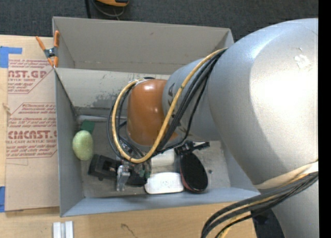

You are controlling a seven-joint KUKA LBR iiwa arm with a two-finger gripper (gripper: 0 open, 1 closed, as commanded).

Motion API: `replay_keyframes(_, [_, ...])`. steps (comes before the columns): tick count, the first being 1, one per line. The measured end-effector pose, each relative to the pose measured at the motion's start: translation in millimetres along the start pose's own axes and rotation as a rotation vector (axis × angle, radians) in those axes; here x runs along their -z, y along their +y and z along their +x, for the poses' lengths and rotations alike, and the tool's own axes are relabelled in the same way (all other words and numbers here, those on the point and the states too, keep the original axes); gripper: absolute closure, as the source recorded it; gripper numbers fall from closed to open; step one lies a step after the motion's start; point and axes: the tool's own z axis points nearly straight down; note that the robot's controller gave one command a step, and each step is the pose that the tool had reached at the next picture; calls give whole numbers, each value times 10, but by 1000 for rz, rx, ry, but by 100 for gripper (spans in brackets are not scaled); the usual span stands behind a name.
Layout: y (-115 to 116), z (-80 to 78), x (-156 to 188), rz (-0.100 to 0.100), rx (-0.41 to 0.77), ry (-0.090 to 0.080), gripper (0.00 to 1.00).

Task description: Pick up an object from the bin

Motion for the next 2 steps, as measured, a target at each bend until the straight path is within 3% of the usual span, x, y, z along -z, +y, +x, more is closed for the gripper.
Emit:
replay_keyframes(1, [0, 0, 0, 0, 0, 0, 100])
replay_keyframes(2, [-85, 102, 1348, -5, 37, -25, 100])
